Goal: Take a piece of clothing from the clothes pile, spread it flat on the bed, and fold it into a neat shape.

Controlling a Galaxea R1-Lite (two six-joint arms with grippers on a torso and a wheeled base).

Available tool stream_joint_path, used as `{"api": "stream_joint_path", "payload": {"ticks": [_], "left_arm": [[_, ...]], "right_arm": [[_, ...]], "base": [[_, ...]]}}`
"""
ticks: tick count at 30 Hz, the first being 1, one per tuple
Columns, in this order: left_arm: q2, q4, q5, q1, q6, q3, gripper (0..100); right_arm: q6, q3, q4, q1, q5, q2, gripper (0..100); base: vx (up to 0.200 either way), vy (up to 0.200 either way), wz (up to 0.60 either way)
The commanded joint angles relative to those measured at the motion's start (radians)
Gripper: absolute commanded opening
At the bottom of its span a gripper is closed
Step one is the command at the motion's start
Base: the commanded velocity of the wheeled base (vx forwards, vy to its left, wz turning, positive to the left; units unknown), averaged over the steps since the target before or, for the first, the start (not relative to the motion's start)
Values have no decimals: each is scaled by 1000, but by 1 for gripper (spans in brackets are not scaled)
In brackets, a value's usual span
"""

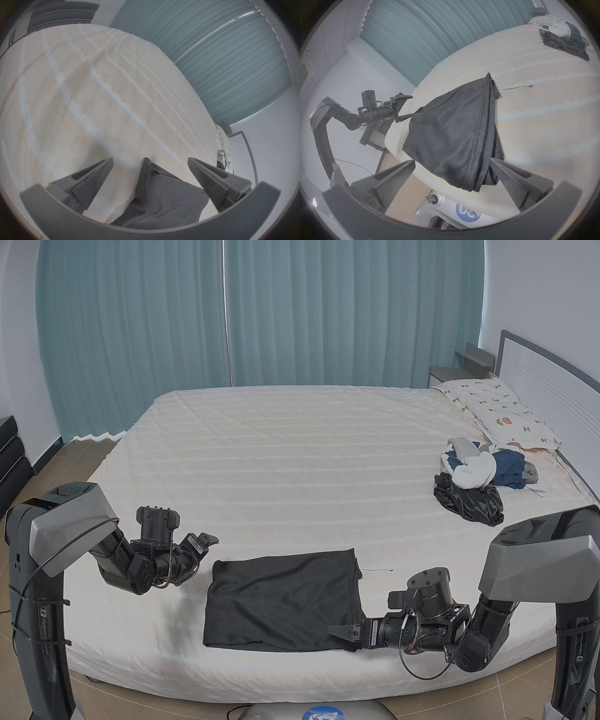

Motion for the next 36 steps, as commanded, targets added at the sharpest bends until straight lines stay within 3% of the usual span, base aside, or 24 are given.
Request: {"api": "stream_joint_path", "payload": {"ticks": [1,11,12,18,36], "left_arm": [[1,0,-1,0,-1,0,100],[1,0,0,0,1,-1,100],[1,0,0,0,1,-1,100],[1,0,-1,1,1,-1,100],[5,-2,-1,1,1,-3,100]], "right_arm": [[-3,-5,4,2,1,10,100],[-29,4,-1,17,-11,57,100],[-34,4,-1,17,-13,60,0],[-47,8,1,20,-50,62,0],[-58,56,22,19,-77,10,0]], "base": [[0,0,0],[0,0,0],[0,0,0],[0,0,0],[0,0,0]]}}
